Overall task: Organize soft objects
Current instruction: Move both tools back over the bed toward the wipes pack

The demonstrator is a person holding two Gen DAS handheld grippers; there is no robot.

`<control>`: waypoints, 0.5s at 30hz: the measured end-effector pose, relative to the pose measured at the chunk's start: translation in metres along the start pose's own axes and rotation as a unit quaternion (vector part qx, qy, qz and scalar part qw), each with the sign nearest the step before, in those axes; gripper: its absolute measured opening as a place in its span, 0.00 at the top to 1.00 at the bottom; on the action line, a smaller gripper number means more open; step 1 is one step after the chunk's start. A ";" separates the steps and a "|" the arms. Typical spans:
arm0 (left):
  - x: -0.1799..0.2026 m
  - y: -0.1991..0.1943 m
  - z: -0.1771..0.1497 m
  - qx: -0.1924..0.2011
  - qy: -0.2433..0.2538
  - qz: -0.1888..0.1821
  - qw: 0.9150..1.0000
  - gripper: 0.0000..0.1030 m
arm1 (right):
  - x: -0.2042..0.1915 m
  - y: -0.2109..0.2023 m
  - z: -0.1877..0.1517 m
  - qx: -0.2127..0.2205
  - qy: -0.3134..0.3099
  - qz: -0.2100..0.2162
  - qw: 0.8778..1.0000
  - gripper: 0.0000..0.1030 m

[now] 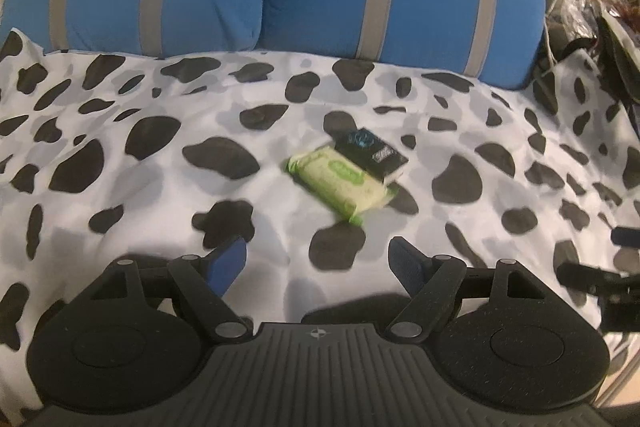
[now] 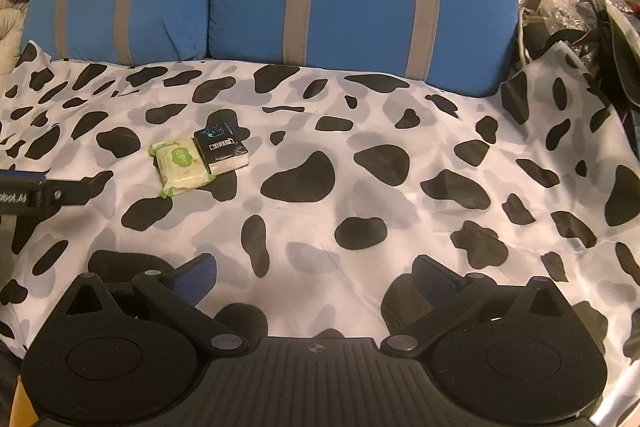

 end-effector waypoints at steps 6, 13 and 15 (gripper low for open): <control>0.000 0.025 0.009 -0.009 -0.006 -0.014 1.000 0.24 | 0.003 0.013 0.004 -0.007 0.007 0.007 1.000 0.00; -0.003 0.057 0.013 -0.019 0.009 -0.004 1.000 0.24 | 0.009 0.024 0.012 -0.010 0.028 0.015 0.999 0.00; -0.003 0.066 0.015 -0.016 0.007 -0.005 1.000 0.24 | 0.010 0.028 0.014 -0.013 0.032 0.018 0.999 0.00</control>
Point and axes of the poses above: each gripper's, at about its wrist camera, not at the fingertips, and y roughly the way its jaws point, x to its right, z to its top, the point moved 3 cm from there along y, roughly the way its jaws point, and after that the axes turned 15 degrees about x, right-handed, at the moved point
